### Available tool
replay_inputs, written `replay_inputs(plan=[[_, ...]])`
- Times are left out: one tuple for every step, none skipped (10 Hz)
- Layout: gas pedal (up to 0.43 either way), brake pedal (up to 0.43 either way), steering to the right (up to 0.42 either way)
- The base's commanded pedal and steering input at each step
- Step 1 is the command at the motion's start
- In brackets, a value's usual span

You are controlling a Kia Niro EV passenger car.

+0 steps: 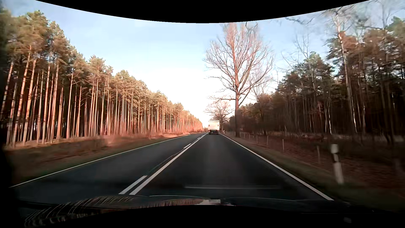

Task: Follow the waypoints while adhering to traffic rules and regulations

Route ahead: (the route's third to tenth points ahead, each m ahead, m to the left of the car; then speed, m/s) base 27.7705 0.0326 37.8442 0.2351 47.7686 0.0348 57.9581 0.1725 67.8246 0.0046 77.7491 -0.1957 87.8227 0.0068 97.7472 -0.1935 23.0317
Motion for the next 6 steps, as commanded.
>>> replay_inputs(plan=[[0.197,0.000,-0.001],[0.197,0.000,-0.001],[0.189,0.000,-0.001],[0.189,0.000,0.000],[0.189,0.000,-0.001],[0.189,0.000,-0.001]])
